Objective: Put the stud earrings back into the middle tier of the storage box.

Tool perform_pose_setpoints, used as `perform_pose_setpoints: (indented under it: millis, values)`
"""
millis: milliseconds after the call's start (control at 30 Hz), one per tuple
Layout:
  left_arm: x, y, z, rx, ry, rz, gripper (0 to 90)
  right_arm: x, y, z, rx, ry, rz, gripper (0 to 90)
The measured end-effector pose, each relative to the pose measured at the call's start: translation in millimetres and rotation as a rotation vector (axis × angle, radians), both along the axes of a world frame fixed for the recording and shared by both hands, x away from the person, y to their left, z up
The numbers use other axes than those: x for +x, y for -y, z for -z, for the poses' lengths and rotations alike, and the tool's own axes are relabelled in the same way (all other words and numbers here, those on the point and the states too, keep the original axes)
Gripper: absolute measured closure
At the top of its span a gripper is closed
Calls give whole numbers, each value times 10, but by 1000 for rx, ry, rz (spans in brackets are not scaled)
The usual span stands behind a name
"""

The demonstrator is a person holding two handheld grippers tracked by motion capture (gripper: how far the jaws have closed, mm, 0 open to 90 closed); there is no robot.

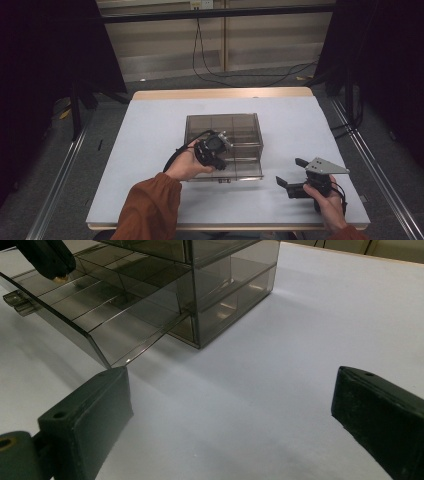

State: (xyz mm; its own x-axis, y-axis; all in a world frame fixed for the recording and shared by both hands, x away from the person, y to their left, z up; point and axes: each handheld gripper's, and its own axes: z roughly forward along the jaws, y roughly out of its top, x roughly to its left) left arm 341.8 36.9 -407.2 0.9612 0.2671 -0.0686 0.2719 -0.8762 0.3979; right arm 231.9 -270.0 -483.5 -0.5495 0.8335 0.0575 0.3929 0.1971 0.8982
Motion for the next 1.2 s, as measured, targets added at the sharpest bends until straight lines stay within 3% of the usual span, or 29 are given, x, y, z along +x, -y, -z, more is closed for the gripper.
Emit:
perform_pose_setpoints:
  millis: [33,167,433,767,900,933,1100,1200]
  values:
    - [5,27,22,28,9,4,857,1,0,0,0,-2,-1,21]
    - [10,67,59,48,10,5,856,1,-2,1,-1,-1,-5,21]
    - [7,107,63,40,24,-5,828,-3,-5,0,-3,-2,-3,21]
    - [-47,-90,-53,-79,30,-31,798,-4,-2,0,-2,4,-3,21]
    - [-79,-148,-52,-87,36,-38,777,-7,-3,1,-6,14,-1,21]
    - [-103,-206,-59,-121,40,-61,777,-10,-1,0,-1,11,2,21]
    - [-137,-370,-104,-170,53,-60,763,-10,2,1,3,9,5,21]
    - [-171,-485,-128,-206,58,-97,754,-10,3,1,6,8,6,21]
